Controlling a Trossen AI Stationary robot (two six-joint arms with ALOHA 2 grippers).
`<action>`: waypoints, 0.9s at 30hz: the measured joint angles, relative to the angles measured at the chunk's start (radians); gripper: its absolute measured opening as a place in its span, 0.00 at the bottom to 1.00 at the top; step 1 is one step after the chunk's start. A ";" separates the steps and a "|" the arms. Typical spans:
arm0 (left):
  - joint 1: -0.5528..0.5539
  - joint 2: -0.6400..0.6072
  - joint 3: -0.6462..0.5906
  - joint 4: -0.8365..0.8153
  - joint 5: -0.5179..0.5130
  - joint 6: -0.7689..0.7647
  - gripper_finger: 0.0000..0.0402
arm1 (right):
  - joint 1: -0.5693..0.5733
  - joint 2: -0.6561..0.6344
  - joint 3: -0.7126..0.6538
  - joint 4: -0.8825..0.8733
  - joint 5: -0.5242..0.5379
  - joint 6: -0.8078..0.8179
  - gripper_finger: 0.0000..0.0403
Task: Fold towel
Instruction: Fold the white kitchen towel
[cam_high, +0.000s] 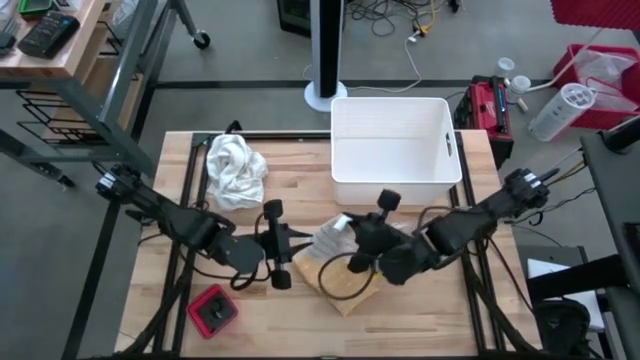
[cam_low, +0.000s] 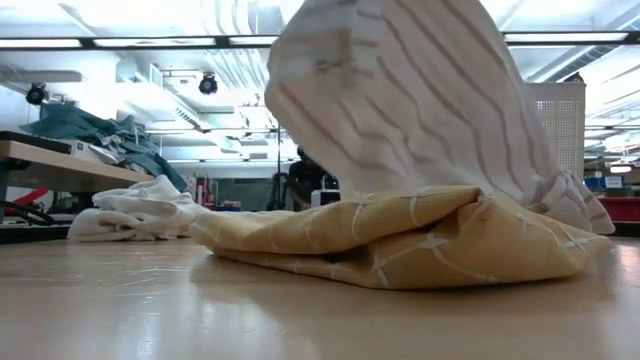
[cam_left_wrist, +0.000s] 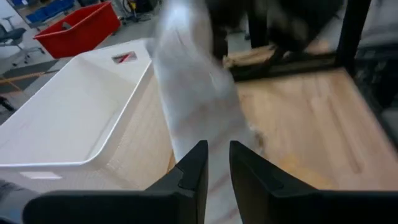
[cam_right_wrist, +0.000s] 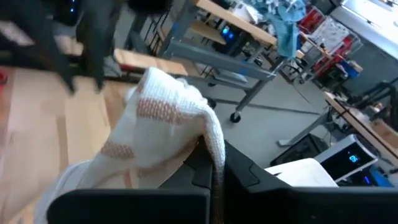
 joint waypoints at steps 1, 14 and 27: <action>0.000 0.000 -0.007 0.000 0.001 0.014 0.15 | 0.000 -0.013 0.000 0.001 0.002 0.003 0.00; 0.021 0.010 -0.254 0.253 0.024 0.260 0.29 | 0.004 -0.089 -0.072 -0.007 0.061 0.086 0.00; 0.049 0.108 -0.520 0.866 -0.119 0.679 0.60 | 0.004 -0.090 -0.072 -0.009 0.060 0.126 0.00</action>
